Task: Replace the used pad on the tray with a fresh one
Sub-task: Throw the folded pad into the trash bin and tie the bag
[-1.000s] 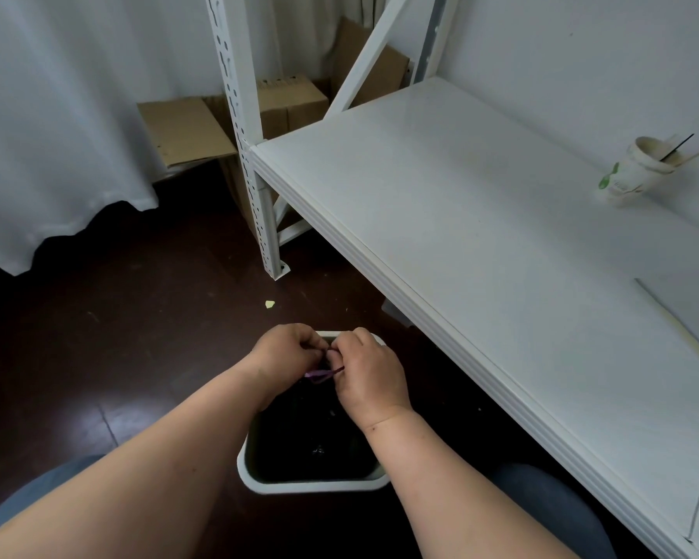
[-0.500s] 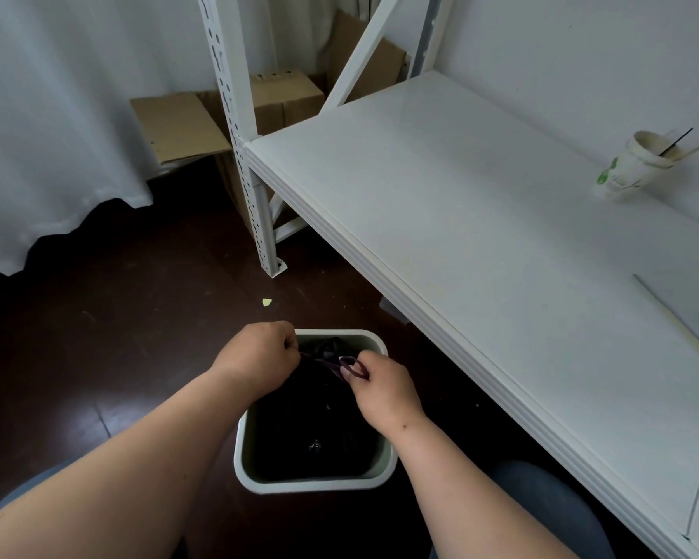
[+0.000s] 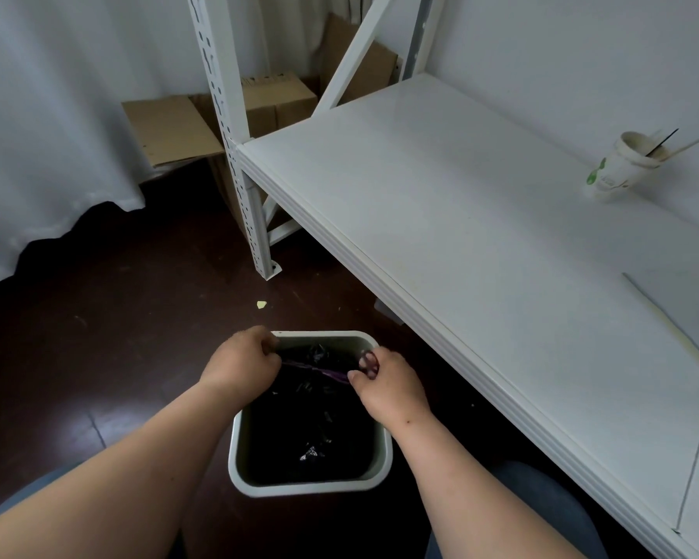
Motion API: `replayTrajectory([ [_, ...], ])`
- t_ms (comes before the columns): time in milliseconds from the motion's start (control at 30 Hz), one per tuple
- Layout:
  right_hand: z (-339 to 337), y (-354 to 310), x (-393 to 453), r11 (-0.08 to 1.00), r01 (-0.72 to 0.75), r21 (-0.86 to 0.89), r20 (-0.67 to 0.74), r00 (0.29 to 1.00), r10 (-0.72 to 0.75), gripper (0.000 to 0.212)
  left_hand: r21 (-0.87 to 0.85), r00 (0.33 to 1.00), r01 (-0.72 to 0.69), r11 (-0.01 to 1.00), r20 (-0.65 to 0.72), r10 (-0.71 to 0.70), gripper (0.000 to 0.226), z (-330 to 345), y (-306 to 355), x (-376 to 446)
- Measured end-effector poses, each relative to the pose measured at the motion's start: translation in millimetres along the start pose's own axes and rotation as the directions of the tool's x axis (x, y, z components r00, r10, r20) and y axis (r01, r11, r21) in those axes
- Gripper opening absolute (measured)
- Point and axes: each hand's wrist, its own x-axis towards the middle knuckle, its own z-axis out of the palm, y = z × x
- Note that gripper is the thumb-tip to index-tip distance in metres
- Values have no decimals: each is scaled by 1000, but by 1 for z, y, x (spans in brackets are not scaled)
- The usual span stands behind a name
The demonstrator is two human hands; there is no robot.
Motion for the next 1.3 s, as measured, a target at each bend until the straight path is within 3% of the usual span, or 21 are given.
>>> replayTrajectory([
  [167, -2, -11, -3, 990, 139, -23, -145, 979, -141, 52, -111, 996, -19, 994, -91, 9, 38, -3, 12, 4],
  [233, -4, -18, -6, 979, 189, -79, -203, 958, -202, 52, -116, 995, -31, 993, -102, 19, 40, -5, 17, 4],
  [333, -19, -32, -17, 965, 244, -94, -241, 935, -259, 33, -107, 996, -29, 994, -88, 20, 40, -15, 29, -4],
  [567, -70, -82, -61, 957, 209, -201, -47, 974, -223, 16, -83, 997, -48, 995, -64, 42, 35, -74, 74, -43],
  [733, -116, -132, -103, 976, 142, -165, 140, 983, -119, 22, -61, 996, -64, 996, -59, 60, 32, -149, 120, -77],
  [867, -175, -177, -141, 961, 181, -207, 225, 965, -133, 23, -44, 995, -81, 996, -59, 78, 30, -211, 165, -111],
  [1067, -271, -246, -197, 958, 229, -175, 228, 956, -186, 25, 3, 990, -142, 990, -28, 142, 25, -297, 231, -161],
  [1300, -382, -318, -258, 937, 326, -124, 191, 935, -300, 28, -11, 971, -188, 982, -151, 184, 30, -388, 311, -209],
])
